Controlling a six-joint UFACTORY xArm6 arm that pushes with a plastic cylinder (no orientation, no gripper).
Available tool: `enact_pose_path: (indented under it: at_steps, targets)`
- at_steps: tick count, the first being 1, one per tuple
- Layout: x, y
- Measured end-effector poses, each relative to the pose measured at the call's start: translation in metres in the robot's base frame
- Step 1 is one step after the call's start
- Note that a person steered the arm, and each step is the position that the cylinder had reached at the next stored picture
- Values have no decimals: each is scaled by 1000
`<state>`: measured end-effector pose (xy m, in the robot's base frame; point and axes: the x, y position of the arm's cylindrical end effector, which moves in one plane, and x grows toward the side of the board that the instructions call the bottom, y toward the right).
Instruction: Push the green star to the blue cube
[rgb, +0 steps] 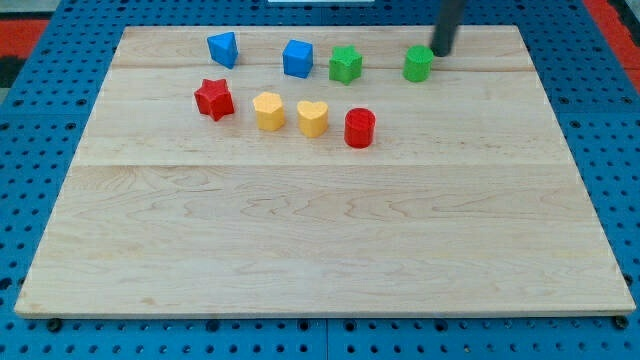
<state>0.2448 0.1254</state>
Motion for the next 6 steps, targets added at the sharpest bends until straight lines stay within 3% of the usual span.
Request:
enact_pose_path:
  at_steps: [1,2,3,4,6]
  targets:
    - [29,-11]
    - [62,16]
    - [67,-22]
    - [33,-7]
    - [36,-100]
